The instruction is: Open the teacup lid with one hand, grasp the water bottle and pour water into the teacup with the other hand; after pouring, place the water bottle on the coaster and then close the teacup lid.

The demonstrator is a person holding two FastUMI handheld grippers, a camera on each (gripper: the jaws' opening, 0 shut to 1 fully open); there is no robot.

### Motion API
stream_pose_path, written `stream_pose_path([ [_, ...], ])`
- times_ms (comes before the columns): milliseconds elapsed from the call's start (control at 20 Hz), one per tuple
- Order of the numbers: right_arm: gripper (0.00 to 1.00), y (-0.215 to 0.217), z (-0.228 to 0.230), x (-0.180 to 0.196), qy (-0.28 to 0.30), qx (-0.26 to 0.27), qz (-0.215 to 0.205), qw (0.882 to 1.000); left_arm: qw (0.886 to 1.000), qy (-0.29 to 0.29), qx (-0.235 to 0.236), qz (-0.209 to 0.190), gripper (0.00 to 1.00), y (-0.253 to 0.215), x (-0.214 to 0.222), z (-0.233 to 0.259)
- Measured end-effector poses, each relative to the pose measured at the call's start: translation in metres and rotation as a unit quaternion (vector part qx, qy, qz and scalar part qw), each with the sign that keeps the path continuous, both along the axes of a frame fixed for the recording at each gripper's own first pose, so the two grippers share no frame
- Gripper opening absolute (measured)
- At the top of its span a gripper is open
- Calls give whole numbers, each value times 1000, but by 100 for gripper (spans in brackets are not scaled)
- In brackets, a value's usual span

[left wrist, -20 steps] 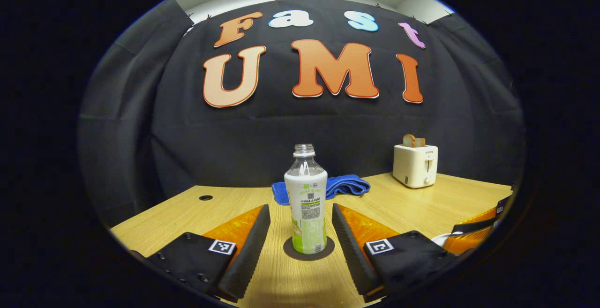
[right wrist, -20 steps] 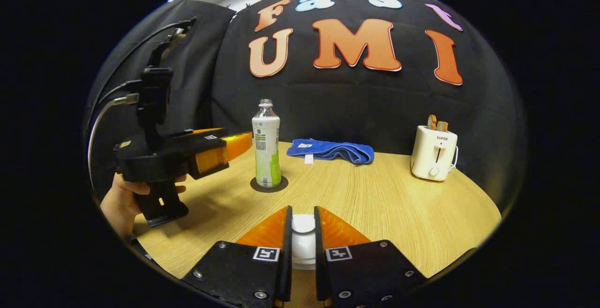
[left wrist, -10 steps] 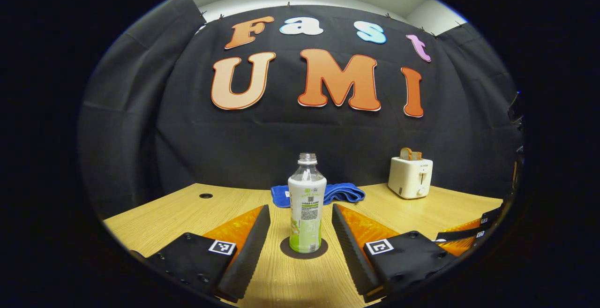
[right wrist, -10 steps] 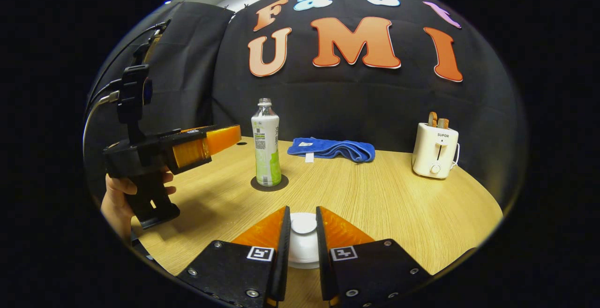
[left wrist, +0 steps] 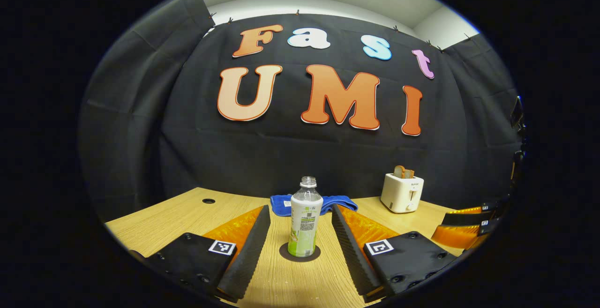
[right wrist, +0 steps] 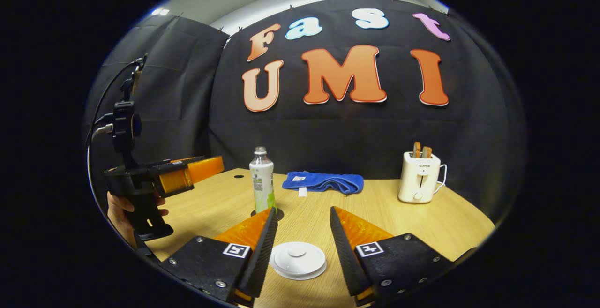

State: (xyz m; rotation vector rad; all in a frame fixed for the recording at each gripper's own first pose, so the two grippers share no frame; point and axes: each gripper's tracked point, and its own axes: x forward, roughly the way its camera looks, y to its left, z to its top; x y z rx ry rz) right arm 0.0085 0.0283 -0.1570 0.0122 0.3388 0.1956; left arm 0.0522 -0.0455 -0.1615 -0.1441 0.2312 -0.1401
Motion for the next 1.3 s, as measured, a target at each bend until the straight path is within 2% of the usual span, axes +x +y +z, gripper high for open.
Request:
stream_pose_path([
  [100, 79, -7, 22, 0, -23, -13, -9, 1000, 1000, -6, 11, 8, 84, 11, -5, 12],
  [200, 84, -13, 46, 0, -49, -23, -22, 998, 999, -14, 24, 16, 84, 21, -17, 28],
  [400, 86, -10, 73, -7, -65, -27, -34, 997, 997, -24, 54, 41, 85, 43, -41, 55],
  [600, 87, 10, 97, -16, -94, -38, -15, 995, 995, -39, 71, 60, 85, 52, -56, 81],
  [800, 90, 26, 91, -15, -93, -53, -5, 994, 987, -70, 103, 102, 85, 64, -67, 101],
  [950, 93, 25, 87, -13, -102, -68, -16, 992, 987, -90, 100, 89, 85, 49, -73, 107],
  [1200, 93, 16, 89, -15, -100, -60, -35, 993, 983, -115, 110, 93, 85, 47, -74, 119],
  [1300, 93, 1, 89, -10, -103, -70, -57, 991, 983, -111, 111, 97, 86, 49, -74, 117],
])
